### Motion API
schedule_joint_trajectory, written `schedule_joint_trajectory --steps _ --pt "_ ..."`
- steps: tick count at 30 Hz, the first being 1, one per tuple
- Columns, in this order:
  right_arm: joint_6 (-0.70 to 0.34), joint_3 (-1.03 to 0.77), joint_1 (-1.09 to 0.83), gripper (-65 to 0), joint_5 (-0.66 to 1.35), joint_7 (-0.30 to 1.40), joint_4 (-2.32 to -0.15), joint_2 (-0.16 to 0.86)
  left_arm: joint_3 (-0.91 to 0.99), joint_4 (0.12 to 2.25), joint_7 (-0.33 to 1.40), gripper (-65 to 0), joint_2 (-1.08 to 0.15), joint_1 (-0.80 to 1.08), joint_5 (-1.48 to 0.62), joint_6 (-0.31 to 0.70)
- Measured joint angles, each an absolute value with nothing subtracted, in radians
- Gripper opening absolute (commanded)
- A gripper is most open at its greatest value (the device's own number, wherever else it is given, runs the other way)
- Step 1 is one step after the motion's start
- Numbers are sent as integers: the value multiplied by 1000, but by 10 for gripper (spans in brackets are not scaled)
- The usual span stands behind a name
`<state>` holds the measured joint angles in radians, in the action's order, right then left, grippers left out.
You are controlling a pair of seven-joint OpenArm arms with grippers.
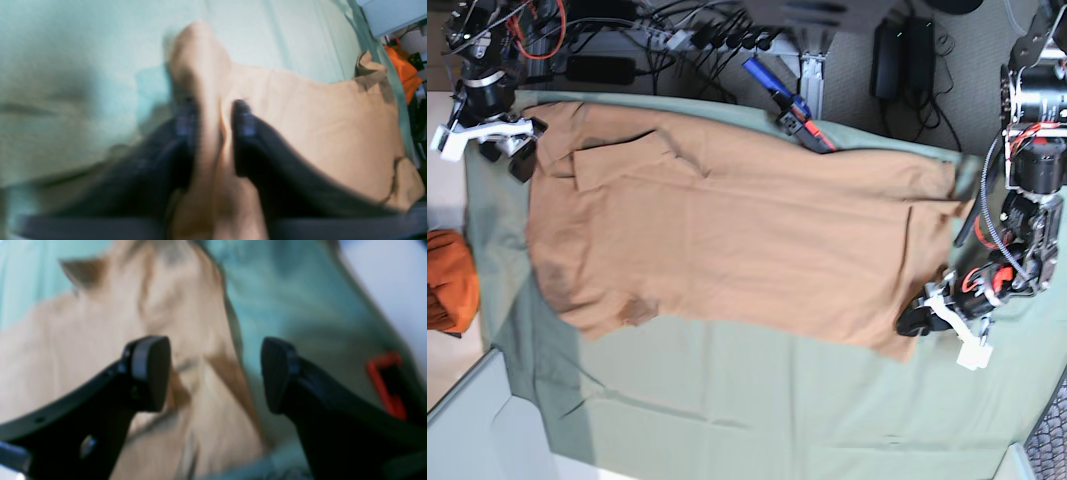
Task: Fold the T-shirt properly
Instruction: 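Move both grippers to the shirt's other side and grasp its edge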
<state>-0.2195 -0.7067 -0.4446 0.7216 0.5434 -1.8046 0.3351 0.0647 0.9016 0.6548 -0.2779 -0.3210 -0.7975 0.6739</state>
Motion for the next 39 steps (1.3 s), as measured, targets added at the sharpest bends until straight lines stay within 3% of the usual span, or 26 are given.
schedule_joint_trajectory --steps 1,9,17,23,30,39 --pt "-220 -707 -421 -224 713 544 -1805 346 65 902 662 -650 -278 -319 -811 674" --pt "-228 -698 -187 -224 646 522 -1702 454 65 907 715 -650 -279 -319 -838 674" --pt "-250 -539 165 -224 610 490 -1174 566 65 908 734 -650 -279 -320 -840 674" --pt "-300 -325 367 -224 628 491 -825 554 65 908 734 -650 -277 -320 -840 674" --pt "-322 -161 420 -224 635 483 -835 506 65 908 733 -650 -277 -319 -839 674" --pt "-324 -139 419 -226 571 472 -854 451 65 908 733 -650 -277 -319 -839 674"
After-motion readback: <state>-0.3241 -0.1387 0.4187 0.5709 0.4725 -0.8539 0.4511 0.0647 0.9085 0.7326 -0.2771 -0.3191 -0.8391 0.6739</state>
